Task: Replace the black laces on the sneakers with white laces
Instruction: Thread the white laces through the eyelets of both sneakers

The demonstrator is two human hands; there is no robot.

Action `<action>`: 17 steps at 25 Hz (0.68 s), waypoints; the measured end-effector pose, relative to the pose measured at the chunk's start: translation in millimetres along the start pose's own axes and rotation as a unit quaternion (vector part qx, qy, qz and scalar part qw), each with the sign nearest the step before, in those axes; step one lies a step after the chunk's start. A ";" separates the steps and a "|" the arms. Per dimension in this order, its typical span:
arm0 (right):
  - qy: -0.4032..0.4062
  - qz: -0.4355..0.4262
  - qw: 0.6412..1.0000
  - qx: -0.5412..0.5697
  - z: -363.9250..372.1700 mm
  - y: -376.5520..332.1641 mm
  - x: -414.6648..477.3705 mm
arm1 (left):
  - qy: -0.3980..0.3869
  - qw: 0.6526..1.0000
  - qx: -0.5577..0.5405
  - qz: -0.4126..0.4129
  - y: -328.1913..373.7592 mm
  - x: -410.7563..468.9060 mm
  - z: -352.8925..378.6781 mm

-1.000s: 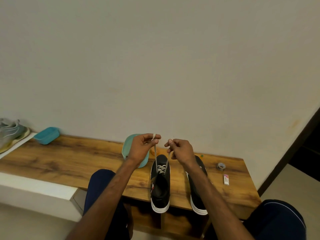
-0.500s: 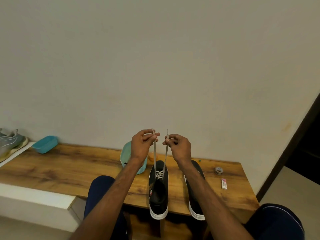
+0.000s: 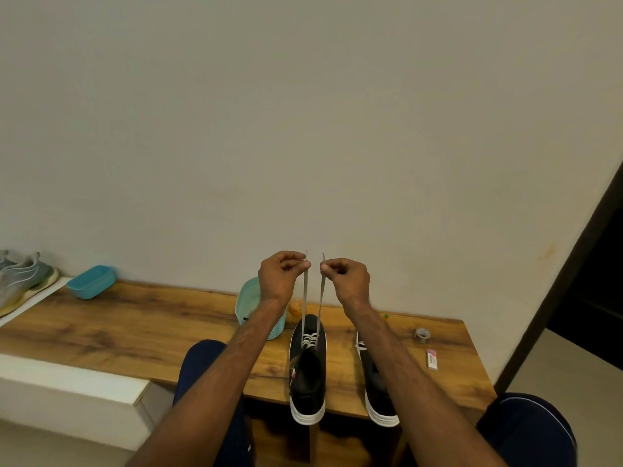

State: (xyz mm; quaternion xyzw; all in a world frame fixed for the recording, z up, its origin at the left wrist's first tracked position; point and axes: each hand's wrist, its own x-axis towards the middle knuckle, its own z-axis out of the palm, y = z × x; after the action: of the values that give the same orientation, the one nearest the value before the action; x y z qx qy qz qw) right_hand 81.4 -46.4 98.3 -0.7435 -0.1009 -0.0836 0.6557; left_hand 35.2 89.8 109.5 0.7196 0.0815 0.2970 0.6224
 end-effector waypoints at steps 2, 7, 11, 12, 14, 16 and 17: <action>0.004 0.015 1.000 0.013 0.3 -1.7 1.5 | -0.006 1.000 0.017 -0.001 1.3 0.0 0.7; 0.001 0.025 0.999 0.046 5.1 -2.4 -1.0 | -0.036 0.999 0.033 -0.006 -0.5 -4.1 5.1; -0.036 0.008 0.998 0.055 6.5 1.8 -3.5 | -0.042 0.998 0.055 -0.003 -2.5 -2.7 6.9; -0.050 0.003 0.997 0.050 4.8 2.5 -3.1 | -0.043 0.997 0.064 -0.004 -2.2 -1.7 6.8; -0.080 -0.010 0.996 0.038 -0.1 2.4 -2.9 | -0.047 0.995 0.088 -0.006 -3.9 1.2 5.5; -0.100 -0.016 0.994 0.037 -4.9 1.6 -2.1 | -0.058 0.992 0.116 0.007 -3.1 2.8 5.0; -0.101 -0.018 0.994 0.034 -6.3 0.2 -2.1 | -0.060 0.989 0.132 0.016 -2.2 2.7 4.5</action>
State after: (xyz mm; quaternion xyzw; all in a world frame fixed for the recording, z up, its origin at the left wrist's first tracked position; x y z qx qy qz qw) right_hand 79.4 -52.8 98.3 -0.7239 -0.1823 -0.0163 0.6652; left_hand 40.3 87.8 108.1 0.8134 0.0710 0.2493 0.5208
